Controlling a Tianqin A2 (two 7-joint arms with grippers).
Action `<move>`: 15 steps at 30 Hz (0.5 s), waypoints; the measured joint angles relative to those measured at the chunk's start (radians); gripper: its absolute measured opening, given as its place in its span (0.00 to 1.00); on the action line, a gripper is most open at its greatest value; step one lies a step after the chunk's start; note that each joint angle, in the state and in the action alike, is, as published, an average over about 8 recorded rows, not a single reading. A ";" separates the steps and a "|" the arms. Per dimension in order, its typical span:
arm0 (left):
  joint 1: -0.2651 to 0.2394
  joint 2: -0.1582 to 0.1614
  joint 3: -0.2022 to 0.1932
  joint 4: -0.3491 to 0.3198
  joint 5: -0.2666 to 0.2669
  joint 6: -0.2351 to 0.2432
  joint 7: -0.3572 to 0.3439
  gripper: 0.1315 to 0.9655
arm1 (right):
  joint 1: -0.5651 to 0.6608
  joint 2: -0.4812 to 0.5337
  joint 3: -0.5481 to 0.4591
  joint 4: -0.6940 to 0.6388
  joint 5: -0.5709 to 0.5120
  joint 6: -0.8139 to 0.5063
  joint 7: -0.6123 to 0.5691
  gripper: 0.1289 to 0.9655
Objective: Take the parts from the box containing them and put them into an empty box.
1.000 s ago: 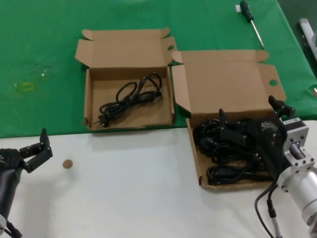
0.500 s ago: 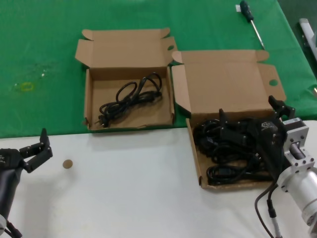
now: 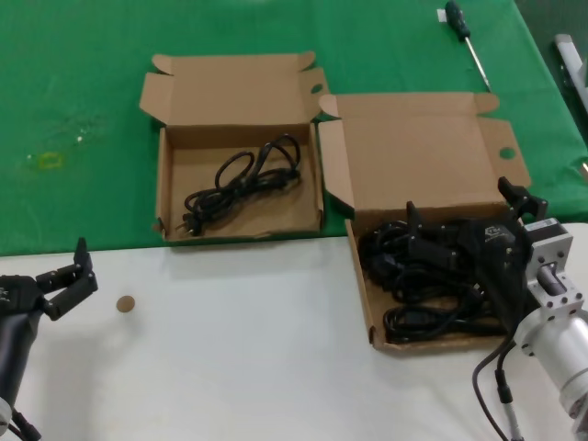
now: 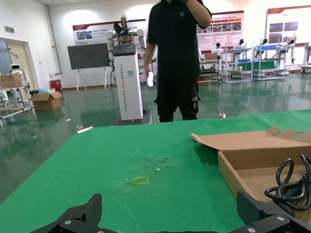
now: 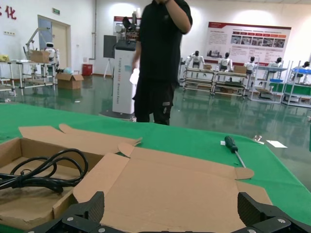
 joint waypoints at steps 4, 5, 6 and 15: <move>0.000 0.000 0.000 0.000 0.000 0.000 0.000 1.00 | 0.000 0.000 0.000 0.000 0.000 0.000 0.000 1.00; 0.000 0.000 0.000 0.000 0.000 0.000 0.000 1.00 | 0.000 0.000 0.000 0.000 0.000 0.000 0.000 1.00; 0.000 0.000 0.000 0.000 0.000 0.000 0.000 1.00 | 0.000 0.000 0.000 0.000 0.000 0.000 0.000 1.00; 0.000 0.000 0.000 0.000 0.000 0.000 0.000 1.00 | 0.000 0.000 0.000 0.000 0.000 0.000 0.000 1.00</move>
